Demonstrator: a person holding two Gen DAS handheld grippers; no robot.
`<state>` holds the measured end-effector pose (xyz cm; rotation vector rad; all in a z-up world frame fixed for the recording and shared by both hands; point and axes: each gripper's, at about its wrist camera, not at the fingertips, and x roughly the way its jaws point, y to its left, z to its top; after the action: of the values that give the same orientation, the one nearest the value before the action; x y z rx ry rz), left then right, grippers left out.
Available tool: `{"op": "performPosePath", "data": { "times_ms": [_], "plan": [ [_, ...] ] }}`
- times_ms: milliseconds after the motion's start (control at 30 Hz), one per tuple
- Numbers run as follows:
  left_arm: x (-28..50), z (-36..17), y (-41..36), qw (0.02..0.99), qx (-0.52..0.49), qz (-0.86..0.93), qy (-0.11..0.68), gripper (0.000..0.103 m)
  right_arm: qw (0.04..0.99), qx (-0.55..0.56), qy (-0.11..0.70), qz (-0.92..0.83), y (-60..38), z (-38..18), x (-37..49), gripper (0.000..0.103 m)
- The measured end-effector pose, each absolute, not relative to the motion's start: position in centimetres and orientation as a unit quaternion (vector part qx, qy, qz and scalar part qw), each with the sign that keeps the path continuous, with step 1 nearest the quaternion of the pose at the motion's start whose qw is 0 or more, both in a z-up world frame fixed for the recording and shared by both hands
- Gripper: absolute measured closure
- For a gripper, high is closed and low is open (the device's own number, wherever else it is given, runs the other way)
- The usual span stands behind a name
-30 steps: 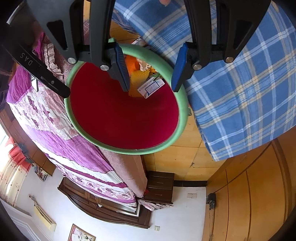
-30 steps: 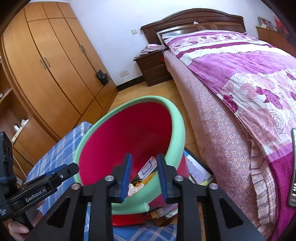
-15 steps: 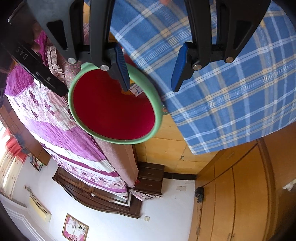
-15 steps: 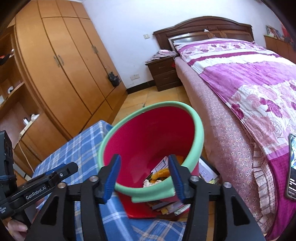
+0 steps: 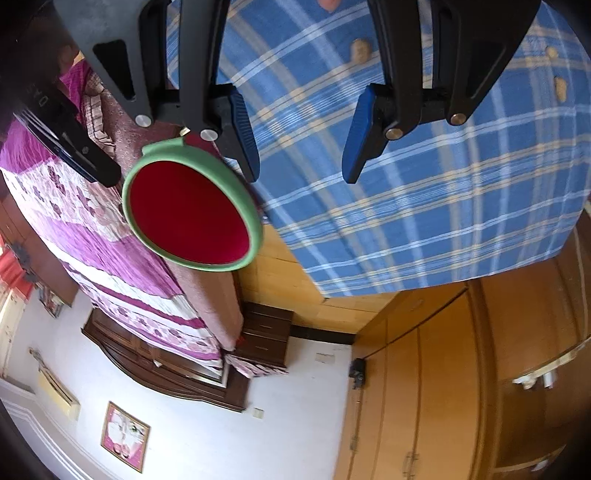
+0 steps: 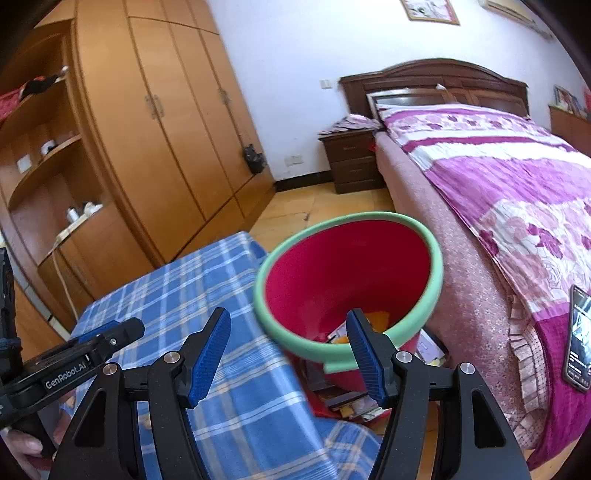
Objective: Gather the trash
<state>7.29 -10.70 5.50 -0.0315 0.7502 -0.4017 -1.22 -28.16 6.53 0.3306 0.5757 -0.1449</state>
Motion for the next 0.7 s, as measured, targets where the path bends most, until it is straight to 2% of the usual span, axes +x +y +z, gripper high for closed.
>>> {"op": "performPosePath", "data": {
  "times_ms": [700],
  "plan": [
    [2.4, 4.9, -2.9, 0.937, -0.026, -0.076, 0.339, 0.056, 0.957, 0.107, 0.267, -0.023, -20.4, 7.0, -3.9, 0.036]
  ]
}}
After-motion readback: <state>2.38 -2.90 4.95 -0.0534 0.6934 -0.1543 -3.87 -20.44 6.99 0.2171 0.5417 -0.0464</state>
